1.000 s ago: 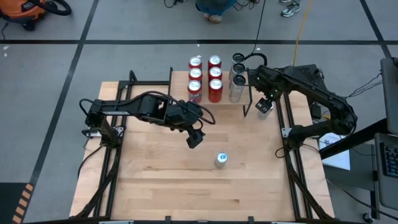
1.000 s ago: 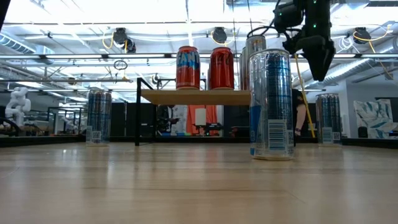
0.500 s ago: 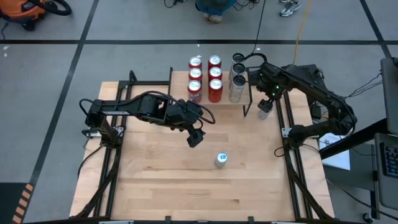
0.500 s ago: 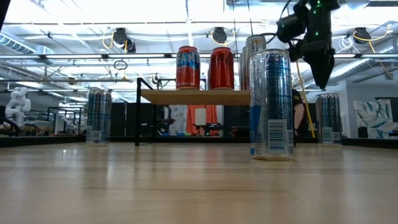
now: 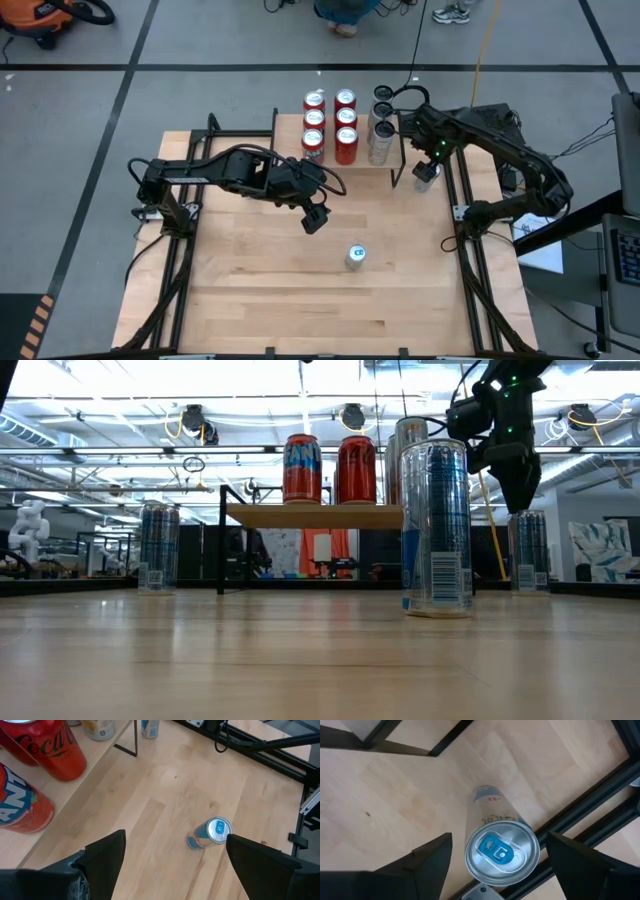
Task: Place canned beverage on shelf
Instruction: Put the top right blue soda can on the shelf
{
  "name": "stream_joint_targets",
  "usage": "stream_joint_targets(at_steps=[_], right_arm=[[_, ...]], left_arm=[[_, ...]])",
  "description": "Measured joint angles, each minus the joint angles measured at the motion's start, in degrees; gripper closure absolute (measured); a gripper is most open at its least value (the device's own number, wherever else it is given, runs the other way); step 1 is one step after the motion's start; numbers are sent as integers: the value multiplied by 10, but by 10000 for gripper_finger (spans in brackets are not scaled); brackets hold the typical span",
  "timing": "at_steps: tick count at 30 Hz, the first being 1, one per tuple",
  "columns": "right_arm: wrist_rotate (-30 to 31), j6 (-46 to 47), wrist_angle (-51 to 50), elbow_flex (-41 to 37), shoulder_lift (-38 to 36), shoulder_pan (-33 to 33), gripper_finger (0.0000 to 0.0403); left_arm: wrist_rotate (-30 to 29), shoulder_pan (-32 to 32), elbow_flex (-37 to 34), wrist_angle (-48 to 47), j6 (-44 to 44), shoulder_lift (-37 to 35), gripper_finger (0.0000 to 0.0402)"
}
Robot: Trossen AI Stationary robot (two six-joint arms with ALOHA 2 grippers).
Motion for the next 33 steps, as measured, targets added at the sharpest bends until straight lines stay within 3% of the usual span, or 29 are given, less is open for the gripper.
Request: stream_joint_targets(at_steps=[33], right_arm=[[-11, 0, -12, 0, 36, 0, 125]], left_arm=[[2, -8, 0, 0, 1, 0, 54]])
